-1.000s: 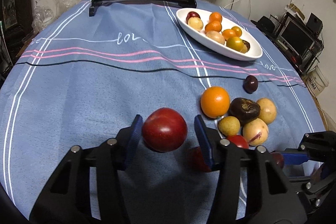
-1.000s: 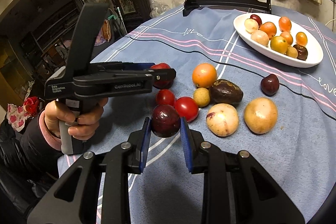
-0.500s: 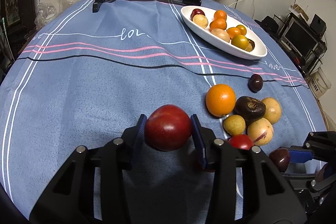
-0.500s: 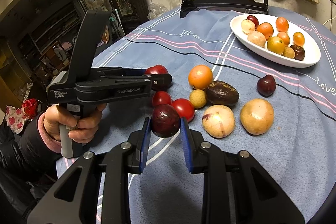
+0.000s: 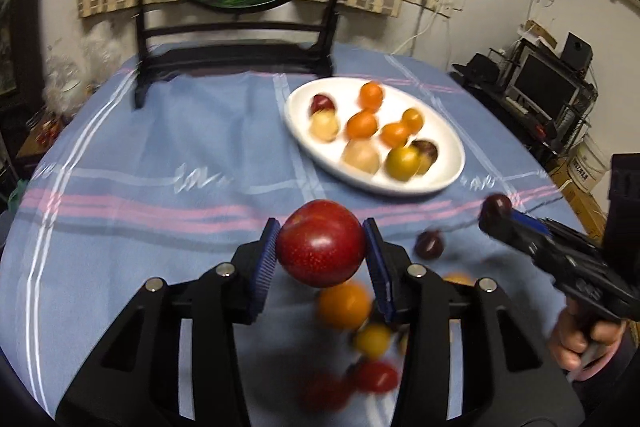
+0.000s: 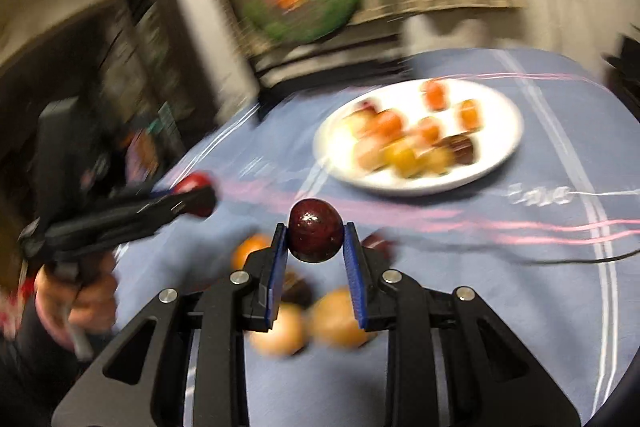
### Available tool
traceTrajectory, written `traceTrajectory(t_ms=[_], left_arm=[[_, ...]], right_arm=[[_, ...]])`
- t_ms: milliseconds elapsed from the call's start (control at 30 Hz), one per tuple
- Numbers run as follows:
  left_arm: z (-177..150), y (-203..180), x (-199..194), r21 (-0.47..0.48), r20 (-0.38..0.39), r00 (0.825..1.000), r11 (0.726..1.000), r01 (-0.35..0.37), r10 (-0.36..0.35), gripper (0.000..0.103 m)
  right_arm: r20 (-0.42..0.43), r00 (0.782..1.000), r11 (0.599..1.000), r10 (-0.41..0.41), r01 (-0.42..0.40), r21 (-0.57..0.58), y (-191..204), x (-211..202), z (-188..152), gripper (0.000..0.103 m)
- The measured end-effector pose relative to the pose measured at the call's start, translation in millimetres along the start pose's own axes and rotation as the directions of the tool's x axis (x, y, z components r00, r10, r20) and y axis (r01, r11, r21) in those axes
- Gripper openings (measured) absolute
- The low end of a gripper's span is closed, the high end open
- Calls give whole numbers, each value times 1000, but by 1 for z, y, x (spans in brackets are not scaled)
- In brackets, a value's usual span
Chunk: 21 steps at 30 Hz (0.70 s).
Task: Organize fruits
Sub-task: 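Carry the plum and tomato over the white plate with both tools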
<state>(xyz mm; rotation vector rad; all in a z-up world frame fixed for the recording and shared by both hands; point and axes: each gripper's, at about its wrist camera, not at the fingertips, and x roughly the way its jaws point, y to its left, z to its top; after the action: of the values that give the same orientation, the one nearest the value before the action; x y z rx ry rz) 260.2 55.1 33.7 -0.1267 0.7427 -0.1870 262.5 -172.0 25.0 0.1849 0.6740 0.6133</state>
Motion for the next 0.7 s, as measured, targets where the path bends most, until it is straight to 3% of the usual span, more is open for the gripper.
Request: traceTrajectory(t_ms=[133, 233, 433, 633, 700], left_arm=[[38, -27, 37, 40, 2, 1000, 999, 19, -19, 43], [58, -41, 69, 56, -7, 1000, 998, 3, -2, 43], [79, -47, 126, 62, -54, 998, 997, -35, 38, 43], [81, -42, 145, 57, -65, 997, 997, -46, 49, 45], [84, -40, 144, 46, -61, 997, 998, -43, 46, 52]], right_arm=[[106, 989, 994, -105, 100, 53, -36, 10, 27, 29], [121, 983, 989, -137, 129, 68, -54, 30, 46, 29], [76, 984, 986, -164, 161, 44, -67, 71, 59, 28], [37, 987, 988, -154, 153, 18, -74, 89, 67, 29], [25, 987, 987, -161, 162, 0, -73, 93, 68, 30]])
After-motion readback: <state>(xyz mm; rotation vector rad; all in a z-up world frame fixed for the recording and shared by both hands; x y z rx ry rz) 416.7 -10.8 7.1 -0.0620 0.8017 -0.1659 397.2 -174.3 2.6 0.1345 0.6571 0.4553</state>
